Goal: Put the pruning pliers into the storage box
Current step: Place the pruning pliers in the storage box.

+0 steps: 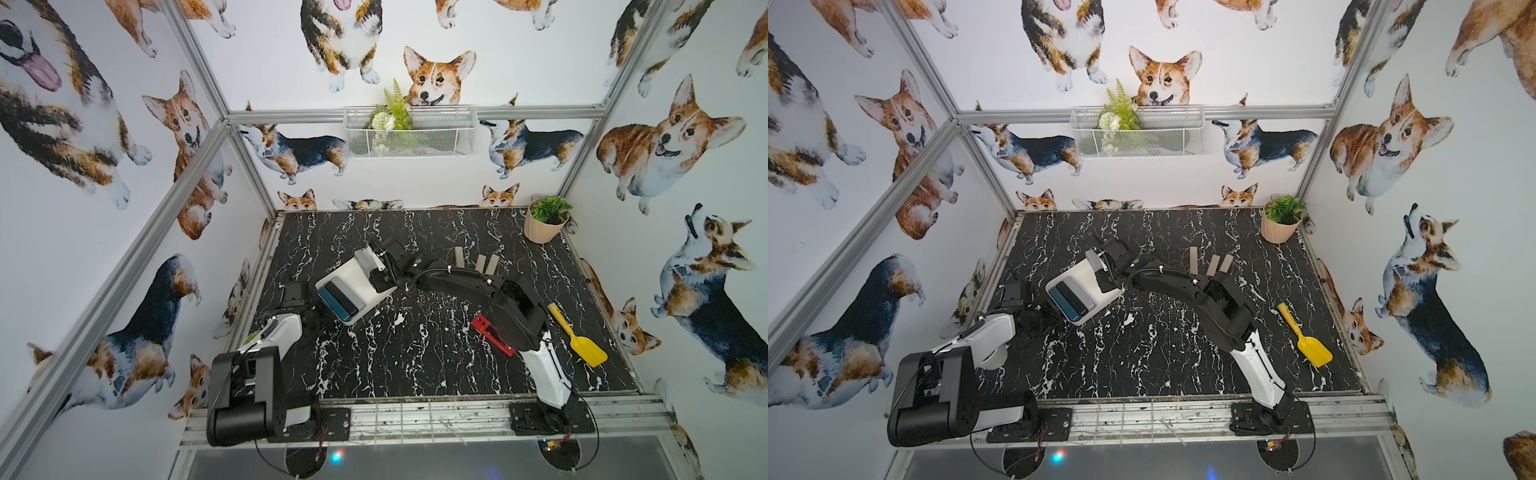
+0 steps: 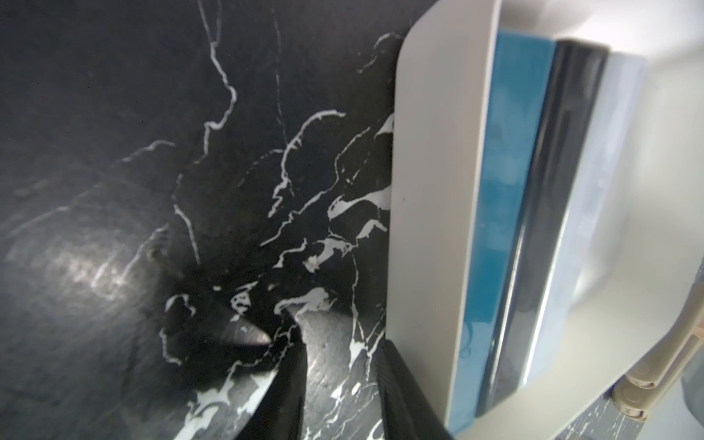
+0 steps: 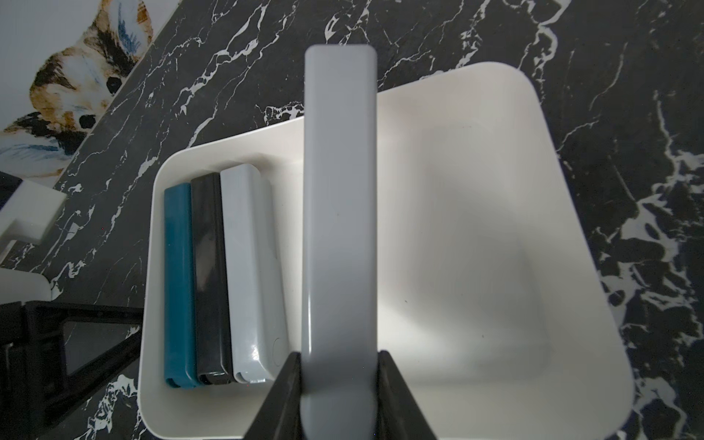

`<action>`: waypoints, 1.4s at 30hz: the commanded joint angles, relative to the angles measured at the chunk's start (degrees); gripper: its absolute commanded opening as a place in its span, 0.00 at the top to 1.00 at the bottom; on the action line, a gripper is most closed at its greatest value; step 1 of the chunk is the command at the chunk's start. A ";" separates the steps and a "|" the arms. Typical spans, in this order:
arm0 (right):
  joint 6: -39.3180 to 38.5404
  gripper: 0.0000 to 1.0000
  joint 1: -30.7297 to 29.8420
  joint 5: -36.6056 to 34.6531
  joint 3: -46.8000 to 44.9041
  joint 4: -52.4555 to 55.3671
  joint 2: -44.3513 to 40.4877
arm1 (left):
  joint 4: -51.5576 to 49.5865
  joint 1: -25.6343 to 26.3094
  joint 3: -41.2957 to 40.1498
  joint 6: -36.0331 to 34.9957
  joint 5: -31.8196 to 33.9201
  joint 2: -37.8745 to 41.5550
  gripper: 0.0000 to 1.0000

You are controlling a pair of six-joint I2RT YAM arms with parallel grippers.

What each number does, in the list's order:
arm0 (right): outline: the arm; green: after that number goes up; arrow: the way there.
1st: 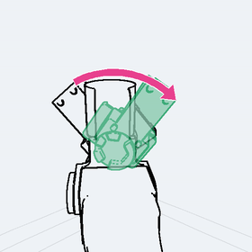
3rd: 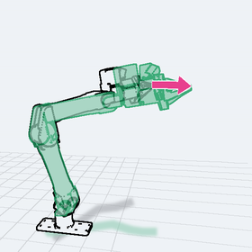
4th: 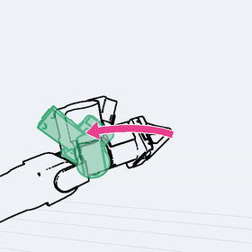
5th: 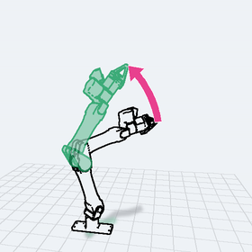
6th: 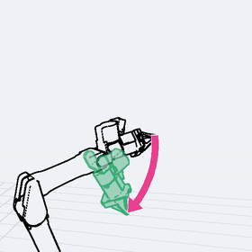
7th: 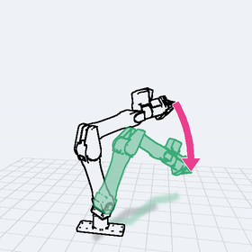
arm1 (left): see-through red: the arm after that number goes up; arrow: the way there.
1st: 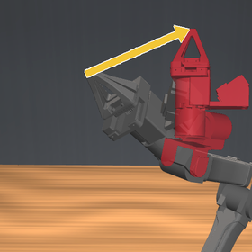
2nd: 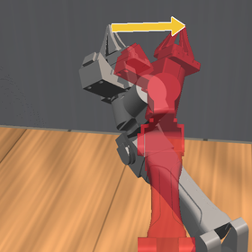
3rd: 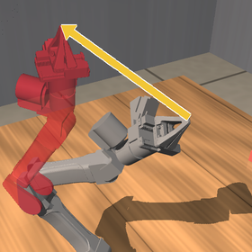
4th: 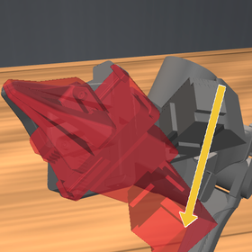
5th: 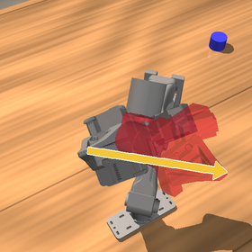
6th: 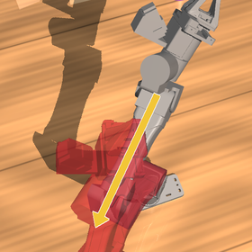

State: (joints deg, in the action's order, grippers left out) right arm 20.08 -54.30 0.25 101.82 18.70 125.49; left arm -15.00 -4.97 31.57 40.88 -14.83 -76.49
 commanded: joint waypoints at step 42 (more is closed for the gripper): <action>-1.97 1.00 -3.26 0.11 6.78 3.25 7.58 | -0.20 -0.03 -0.55 0.10 0.11 0.20 0.65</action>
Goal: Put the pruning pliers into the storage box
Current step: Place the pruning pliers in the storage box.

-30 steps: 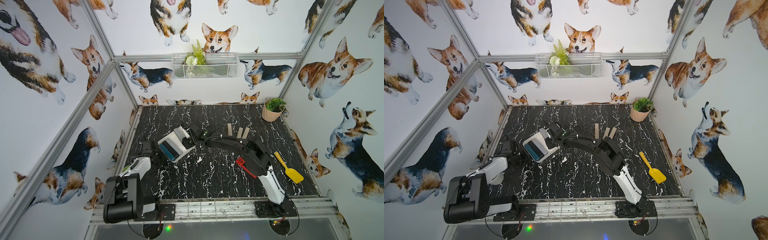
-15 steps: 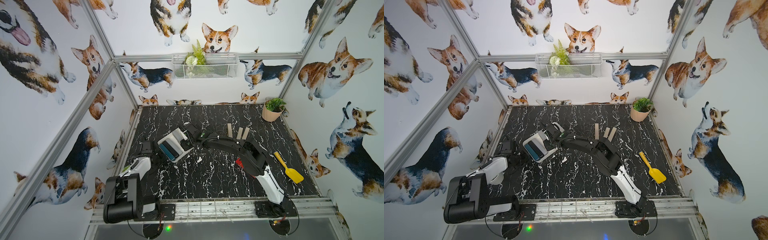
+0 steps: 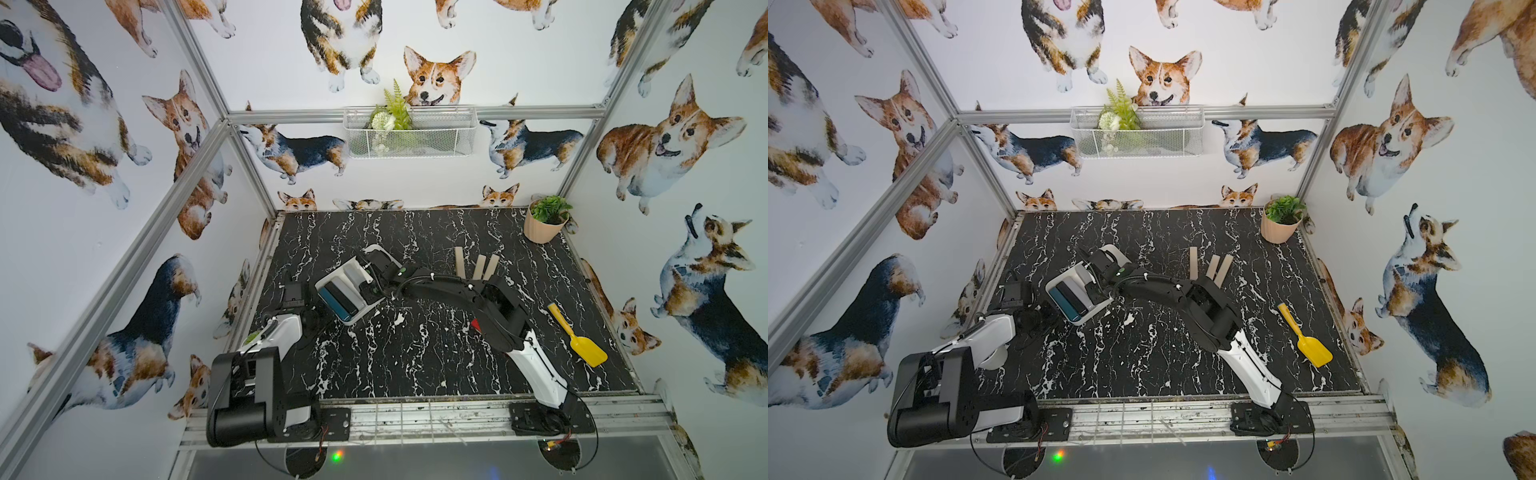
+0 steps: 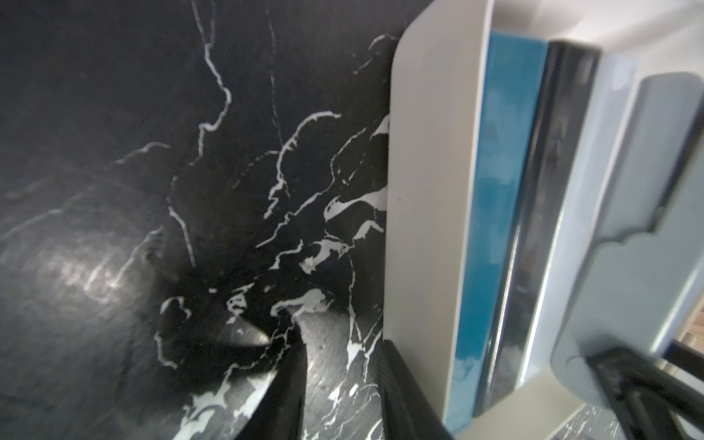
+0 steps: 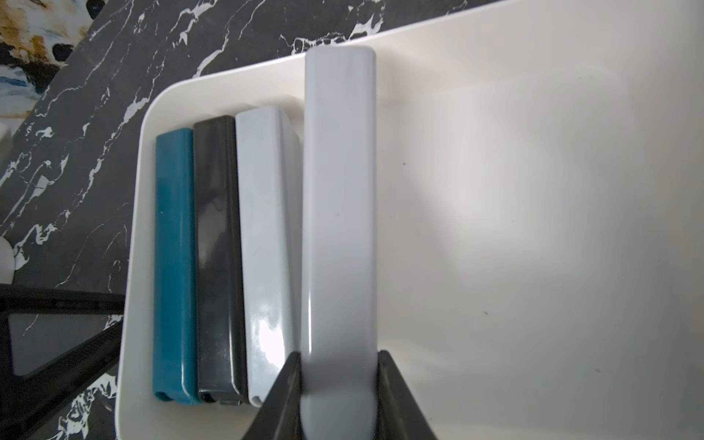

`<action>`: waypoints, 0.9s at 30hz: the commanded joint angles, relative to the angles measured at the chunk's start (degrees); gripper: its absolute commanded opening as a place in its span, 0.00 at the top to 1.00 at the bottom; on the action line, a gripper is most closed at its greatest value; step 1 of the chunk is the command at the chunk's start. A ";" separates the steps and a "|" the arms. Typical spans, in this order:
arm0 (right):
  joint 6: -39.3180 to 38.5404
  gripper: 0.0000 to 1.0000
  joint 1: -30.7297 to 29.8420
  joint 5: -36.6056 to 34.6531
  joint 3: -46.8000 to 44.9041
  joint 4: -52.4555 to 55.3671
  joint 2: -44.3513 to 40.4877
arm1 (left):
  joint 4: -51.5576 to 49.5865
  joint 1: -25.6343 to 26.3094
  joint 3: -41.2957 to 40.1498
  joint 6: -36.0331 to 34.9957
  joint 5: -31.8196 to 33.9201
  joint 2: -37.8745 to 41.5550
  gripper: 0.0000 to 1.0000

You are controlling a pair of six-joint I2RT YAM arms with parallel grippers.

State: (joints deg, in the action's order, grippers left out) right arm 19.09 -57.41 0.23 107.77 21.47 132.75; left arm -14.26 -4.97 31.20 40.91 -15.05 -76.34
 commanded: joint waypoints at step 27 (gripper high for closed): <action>-0.81 0.95 -0.42 0.09 3.88 2.78 3.42 | -0.42 -0.04 -0.09 0.23 0.11 -0.41 0.64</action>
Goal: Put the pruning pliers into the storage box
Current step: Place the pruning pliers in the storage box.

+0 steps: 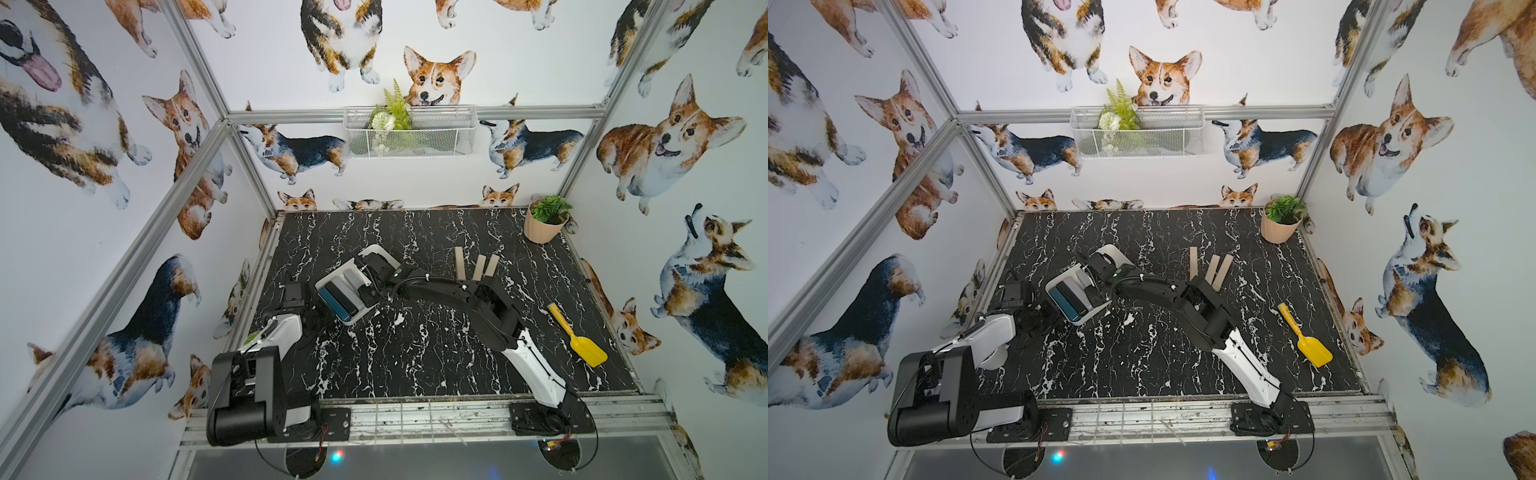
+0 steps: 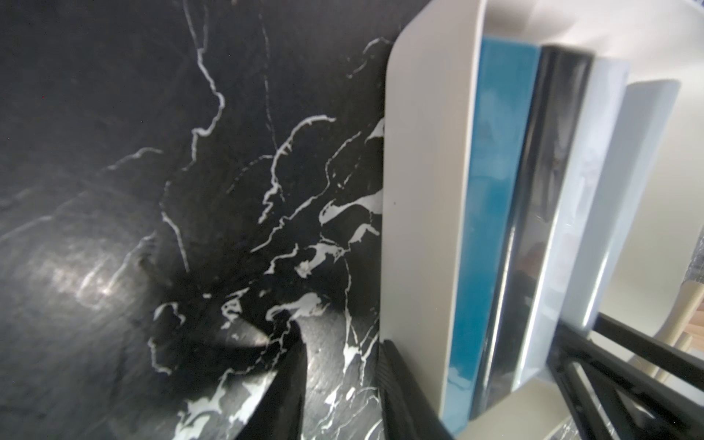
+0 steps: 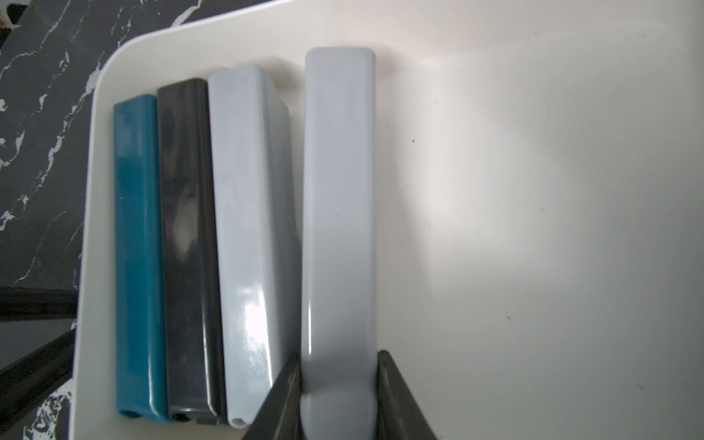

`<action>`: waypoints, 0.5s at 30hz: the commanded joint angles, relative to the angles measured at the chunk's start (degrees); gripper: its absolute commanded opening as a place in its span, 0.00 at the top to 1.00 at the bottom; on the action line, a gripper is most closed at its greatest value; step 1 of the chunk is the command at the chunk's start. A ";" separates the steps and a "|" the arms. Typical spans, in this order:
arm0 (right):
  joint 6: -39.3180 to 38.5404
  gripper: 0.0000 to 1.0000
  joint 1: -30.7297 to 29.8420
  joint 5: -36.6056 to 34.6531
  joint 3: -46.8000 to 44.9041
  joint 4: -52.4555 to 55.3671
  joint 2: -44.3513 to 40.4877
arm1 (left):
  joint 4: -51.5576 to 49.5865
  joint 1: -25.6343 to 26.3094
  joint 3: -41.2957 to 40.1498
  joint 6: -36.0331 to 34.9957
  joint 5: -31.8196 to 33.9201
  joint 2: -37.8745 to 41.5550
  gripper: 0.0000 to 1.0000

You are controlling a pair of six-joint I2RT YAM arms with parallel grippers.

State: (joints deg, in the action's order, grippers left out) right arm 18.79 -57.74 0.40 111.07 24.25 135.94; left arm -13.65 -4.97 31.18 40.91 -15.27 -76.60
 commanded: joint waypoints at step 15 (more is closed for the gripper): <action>-0.33 0.72 -0.10 0.11 0.47 -0.42 0.39 | -1.12 -0.04 -0.12 0.19 0.24 -0.20 0.64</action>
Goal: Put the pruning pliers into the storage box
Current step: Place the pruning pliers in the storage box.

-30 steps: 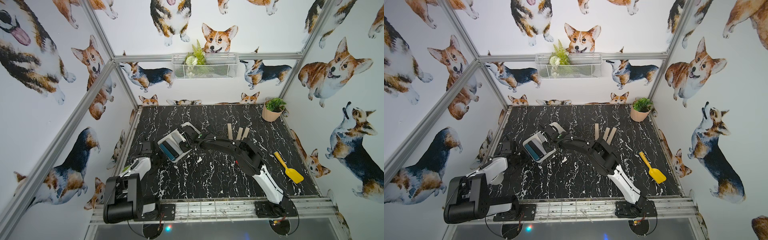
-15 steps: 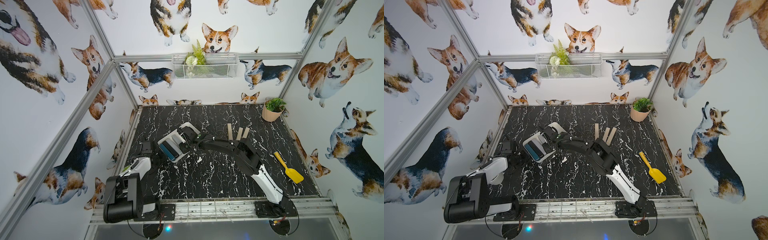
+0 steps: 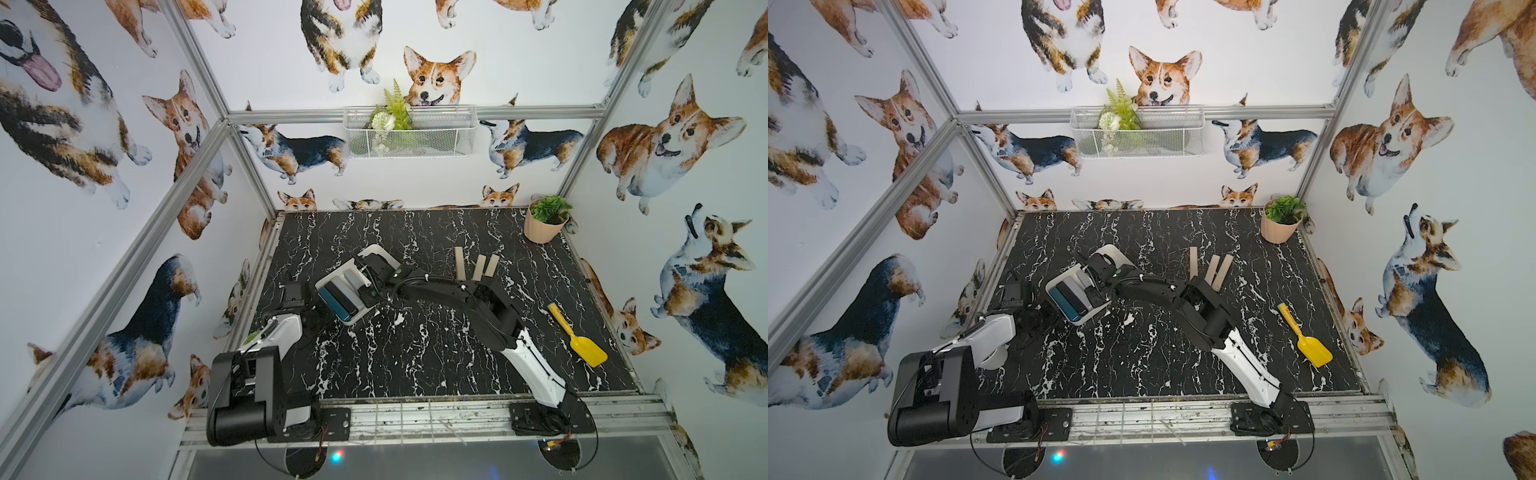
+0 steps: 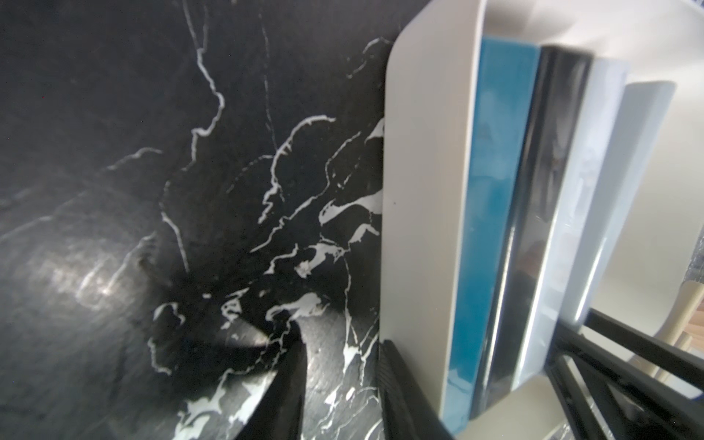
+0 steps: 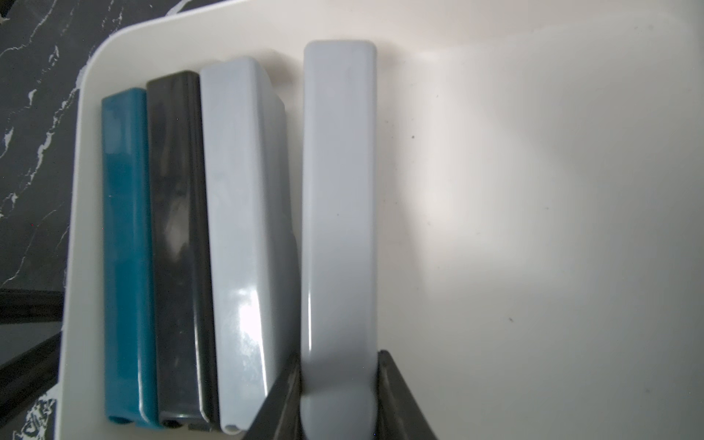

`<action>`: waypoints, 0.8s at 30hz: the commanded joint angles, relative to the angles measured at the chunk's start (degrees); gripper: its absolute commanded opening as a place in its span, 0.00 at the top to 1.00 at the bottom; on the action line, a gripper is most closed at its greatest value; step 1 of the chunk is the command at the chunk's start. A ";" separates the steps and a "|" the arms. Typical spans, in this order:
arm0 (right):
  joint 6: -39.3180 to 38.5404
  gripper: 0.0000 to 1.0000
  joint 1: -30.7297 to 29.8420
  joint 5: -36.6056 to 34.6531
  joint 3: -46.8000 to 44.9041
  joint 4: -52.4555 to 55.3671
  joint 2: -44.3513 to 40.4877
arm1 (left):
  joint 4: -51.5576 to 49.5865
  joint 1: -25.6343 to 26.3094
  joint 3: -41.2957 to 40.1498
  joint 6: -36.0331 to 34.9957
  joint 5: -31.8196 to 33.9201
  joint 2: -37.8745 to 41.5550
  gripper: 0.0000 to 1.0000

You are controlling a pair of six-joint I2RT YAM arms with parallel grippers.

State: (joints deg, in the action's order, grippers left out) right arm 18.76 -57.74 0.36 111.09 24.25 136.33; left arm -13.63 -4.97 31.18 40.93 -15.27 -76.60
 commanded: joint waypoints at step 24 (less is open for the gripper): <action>-0.03 0.55 -0.10 1.50 -5.93 -6.67 -5.81 | -1.31 -0.03 -0.50 0.16 0.41 0.48 0.64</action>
State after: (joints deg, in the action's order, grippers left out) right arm 18.81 -57.74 1.52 105.58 19.62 131.63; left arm -13.52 -4.97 30.83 40.91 -15.25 -76.16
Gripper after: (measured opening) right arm 0.444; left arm 0.356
